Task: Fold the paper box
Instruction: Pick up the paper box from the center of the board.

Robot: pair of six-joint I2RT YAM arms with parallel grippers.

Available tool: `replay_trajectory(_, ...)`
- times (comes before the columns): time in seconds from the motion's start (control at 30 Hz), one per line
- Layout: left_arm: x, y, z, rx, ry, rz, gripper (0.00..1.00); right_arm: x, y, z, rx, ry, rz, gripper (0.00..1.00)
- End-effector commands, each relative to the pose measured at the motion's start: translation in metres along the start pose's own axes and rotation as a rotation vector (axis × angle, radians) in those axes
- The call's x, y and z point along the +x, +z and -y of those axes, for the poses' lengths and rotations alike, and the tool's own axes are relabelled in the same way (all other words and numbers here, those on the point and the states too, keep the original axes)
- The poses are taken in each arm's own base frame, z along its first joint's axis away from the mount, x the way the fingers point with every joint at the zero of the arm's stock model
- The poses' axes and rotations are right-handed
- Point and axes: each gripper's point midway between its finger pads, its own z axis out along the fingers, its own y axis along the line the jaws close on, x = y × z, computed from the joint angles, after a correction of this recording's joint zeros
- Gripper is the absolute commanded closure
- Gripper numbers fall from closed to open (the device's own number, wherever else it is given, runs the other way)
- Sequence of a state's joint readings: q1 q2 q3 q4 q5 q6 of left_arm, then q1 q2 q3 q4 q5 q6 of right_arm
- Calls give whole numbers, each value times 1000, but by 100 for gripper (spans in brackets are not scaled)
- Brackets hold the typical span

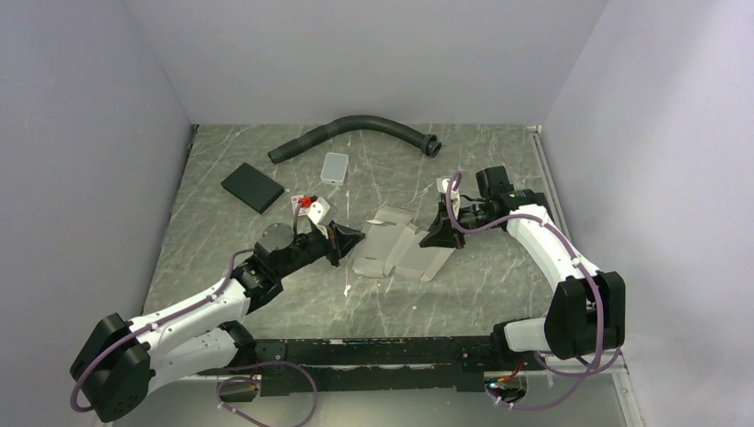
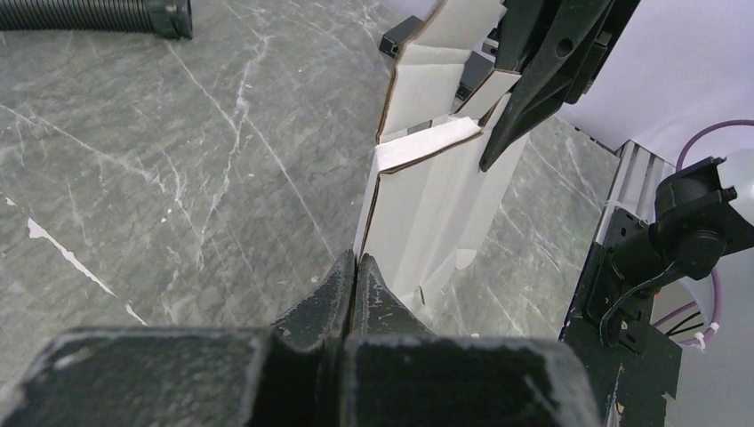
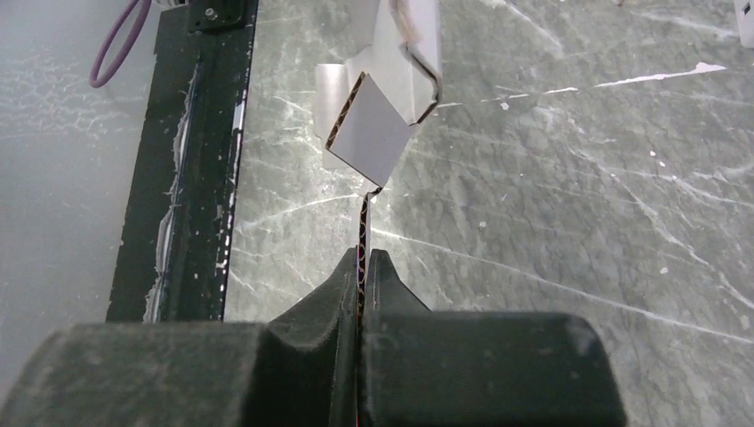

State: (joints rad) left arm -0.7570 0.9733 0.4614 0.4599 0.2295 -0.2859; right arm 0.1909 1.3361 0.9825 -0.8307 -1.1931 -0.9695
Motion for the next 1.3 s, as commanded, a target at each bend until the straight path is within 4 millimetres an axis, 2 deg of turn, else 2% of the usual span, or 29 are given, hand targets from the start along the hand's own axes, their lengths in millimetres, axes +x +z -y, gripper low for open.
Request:
replay_trajectory(0.0, -16, 2, 6, 21, -2, 73, 100, -16, -1, -7, -22, -84, 41, 100)
replay_trajectory(0.1, -15, 1, 7, 22, -11, 63, 100, -15, -5, -9, -14, -99, 16, 100)
replay_trajectory(0.17, -14, 1, 8, 25, -20, 53, 88, -15, -7, -7, 0, -99, -10, 100)
replay_trajectory(0.27, -11, -2, 7, 13, -40, 21, 64, -16, -11, -7, 11, -93, -39, 100)
replay_trajectory(0.4, -23, -11, 6, -20, -59, 20, 36, -13, -11, -7, 12, -83, -52, 100)
replay_trajectory(0.57, -47, -23, 4, -44, -75, 44, 19, -15, -11, -5, 15, -57, -51, 100)
replay_trajectory(0.67, -56, -26, -5, -58, -180, 60, 9, -16, -11, -6, 7, -45, -45, 100)
replay_trajectory(0.8, -70, -28, -19, 18, -347, 86, 11, -17, -10, -6, 8, -36, -42, 100)
replay_trajectory(0.87, -68, -27, -26, 12, -362, 70, 16, -16, -10, -5, 10, -29, -43, 100)
replay_trajectory(1.03, -52, -22, -35, -14, -362, 10, 35, -15, -10, -1, 25, -14, -48, 100)
replay_trajectory(1.17, -35, -20, -45, -51, -351, -27, 43, -14, -9, 1, 25, 2, -53, 100)
replay_trajectory(1.27, -26, -17, -46, -27, -341, -32, 48, -13, -9, 2, 23, 8, -53, 100)
